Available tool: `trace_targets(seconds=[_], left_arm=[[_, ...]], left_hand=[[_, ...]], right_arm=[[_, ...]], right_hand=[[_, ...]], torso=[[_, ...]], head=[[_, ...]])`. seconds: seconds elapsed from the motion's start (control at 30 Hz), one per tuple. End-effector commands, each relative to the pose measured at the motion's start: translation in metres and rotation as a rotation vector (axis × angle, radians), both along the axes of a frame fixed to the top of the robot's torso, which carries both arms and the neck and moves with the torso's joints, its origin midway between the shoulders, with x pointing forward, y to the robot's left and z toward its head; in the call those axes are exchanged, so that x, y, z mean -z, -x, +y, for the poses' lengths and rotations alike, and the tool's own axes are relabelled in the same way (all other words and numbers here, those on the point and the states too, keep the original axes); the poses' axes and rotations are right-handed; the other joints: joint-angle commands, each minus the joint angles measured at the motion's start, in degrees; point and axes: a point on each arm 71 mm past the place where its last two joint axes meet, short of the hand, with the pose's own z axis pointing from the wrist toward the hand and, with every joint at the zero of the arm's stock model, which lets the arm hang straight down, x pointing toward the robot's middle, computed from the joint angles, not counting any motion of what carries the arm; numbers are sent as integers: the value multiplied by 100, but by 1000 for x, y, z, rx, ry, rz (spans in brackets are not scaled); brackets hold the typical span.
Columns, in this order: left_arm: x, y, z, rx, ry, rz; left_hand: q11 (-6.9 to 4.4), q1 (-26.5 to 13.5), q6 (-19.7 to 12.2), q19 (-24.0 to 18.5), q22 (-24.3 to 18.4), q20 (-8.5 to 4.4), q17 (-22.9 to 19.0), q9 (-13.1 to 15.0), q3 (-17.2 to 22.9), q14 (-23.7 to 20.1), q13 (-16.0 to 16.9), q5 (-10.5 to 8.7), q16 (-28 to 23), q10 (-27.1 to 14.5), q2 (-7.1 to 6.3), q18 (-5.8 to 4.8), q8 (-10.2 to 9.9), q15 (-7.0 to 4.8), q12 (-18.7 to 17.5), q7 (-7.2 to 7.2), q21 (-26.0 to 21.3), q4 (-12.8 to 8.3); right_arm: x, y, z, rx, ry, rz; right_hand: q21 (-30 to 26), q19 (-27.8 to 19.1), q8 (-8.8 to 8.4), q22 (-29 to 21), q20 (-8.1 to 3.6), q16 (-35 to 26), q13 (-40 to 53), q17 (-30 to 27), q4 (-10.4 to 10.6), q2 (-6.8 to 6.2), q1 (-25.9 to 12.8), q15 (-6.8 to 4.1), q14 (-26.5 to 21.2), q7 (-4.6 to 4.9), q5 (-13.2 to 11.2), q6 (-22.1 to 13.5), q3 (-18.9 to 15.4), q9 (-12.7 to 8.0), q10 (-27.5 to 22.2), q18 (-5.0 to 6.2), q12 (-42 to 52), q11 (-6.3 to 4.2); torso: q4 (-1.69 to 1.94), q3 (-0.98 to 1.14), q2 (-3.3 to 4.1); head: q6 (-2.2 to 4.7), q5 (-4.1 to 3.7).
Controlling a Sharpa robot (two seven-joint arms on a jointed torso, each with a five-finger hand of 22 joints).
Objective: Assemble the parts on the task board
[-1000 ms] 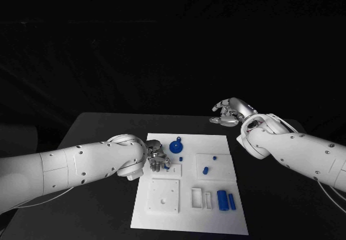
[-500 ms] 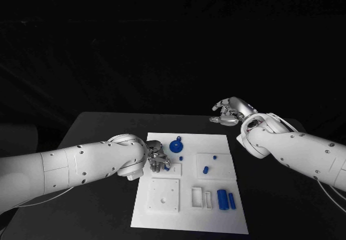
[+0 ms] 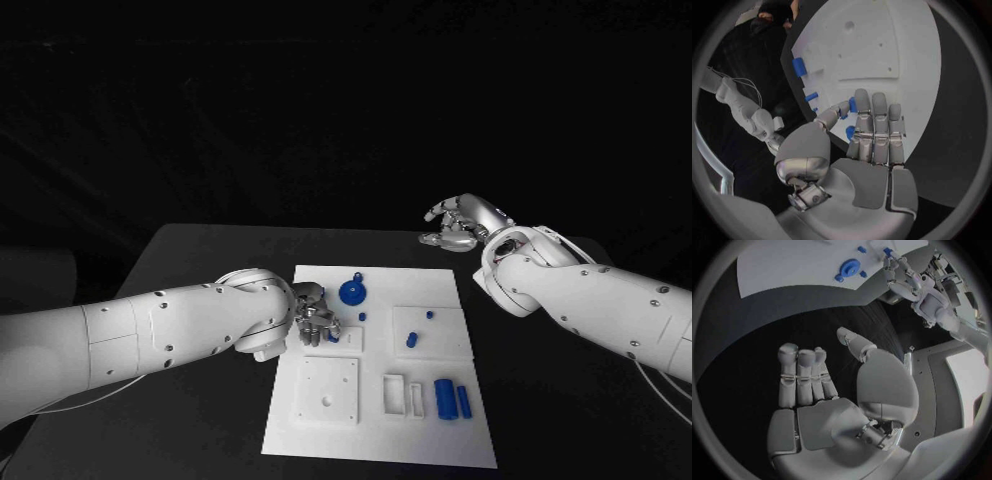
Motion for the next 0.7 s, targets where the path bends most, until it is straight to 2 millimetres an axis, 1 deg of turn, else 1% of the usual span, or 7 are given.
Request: trace_targets(seconds=[0.03, 0.2, 0.23, 0.33, 0.53, 0.67, 0.7], left_arm=[[1, 3, -3, 26, -23, 7], [1, 2, -2, 19, -24, 4], [1, 1, -1, 15, -23, 1], [1, 1, -1, 13, -23, 1], [1, 1, -2, 6, -19, -7], [1, 2, -1, -2, -17, -9], [1, 2, -1, -3, -16, -11]], left_hand=[[-99, 13, 595, 258, 129, -384, -14, 83, 31, 153, 30, -56, 59, 22, 95, -34, -27, -45, 48, -557, 186, 1], [-151, 28, 615, 659, 144, -541, -12, 244, 22, 389, 52, -42, 146, 156, 78, 67, -61, -191, 129, -581, 614, -5], [-155, 33, 615, 732, 145, -590, 50, 283, 13, 486, 54, -37, 276, 159, 75, 92, -83, -255, 152, -583, 762, -6], [-154, 23, 626, 741, 134, -675, 188, 375, 24, 522, 46, -35, 550, 137, 76, 104, -150, -358, 187, -582, 1038, -5], [-164, 15, 645, 780, 130, -752, 264, 448, 30, 516, 47, -32, 751, 141, 75, 118, -210, -427, 237, -584, 1275, -5], [-169, 23, 677, 973, 134, -893, 411, 540, 17, 570, 47, -41, 1168, 126, 70, 204, -301, -564, 306, -590, 1770, -5], [-170, 33, 693, 1088, 132, -974, 544, 576, 12, 595, 36, -48, 1461, 121, 68, 258, -344, -659, 324, -590, 2039, -3]], right_arm=[[0, 0, 1, -13, 6, 5], [0, 0, 1, -14, 6, 6], [0, 0, 2, -14, 6, 6], [0, 0, 2, -15, 6, 5], [0, 0, 2, -15, 6, 6], [0, 0, 2, -16, 6, 5], [0, 0, 2, -15, 6, 6]], right_hand=[[-25, -19, 34, 9, 8, -32, -11, -8, 0, 8, 55, -1, -31, 37, 48, 6, -28, 11, -22, 524, -16, -2], [-25, -7, 41, 14, 7, -24, -30, -12, 6, 14, 56, -4, -22, 35, 88, 11, -33, 15, -10, 524, -3, -4], [-24, -4, 41, 15, 6, -21, -34, -13, 7, 16, 57, -5, -19, 34, 95, 11, -34, 16, -8, 524, 0, -5], [-24, 2, 42, 17, 5, -18, -40, -14, 8, 16, 58, -6, -16, 33, 108, 10, -37, 17, -5, 524, 5, -6], [-24, 6, 44, 19, 4, -15, -49, -16, 10, 19, 60, -6, -13, 33, 125, 10, -38, 18, -2, 524, 10, -6], [-25, 9, 45, 21, 4, -13, -56, -18, 13, 22, 59, -7, -12, 32, 139, 11, -39, 19, -1, 524, 14, -7], [-25, 11, 47, 21, 4, -12, -59, -19, 14, 23, 59, -7, -11, 32, 147, 12, -40, 20, 1, 524, 17, -7]], torso=[[-4, -2, 2], [0, -1, 2], [-1, -2, 1], [-1, -2, 1], [1, -8, 4], [-1, -4, 5], [-2, -3, 6]], head=[[2, 8], [2, 7], [6, 10], [13, 7], [17, 9], [17, 10], [18, 10]])
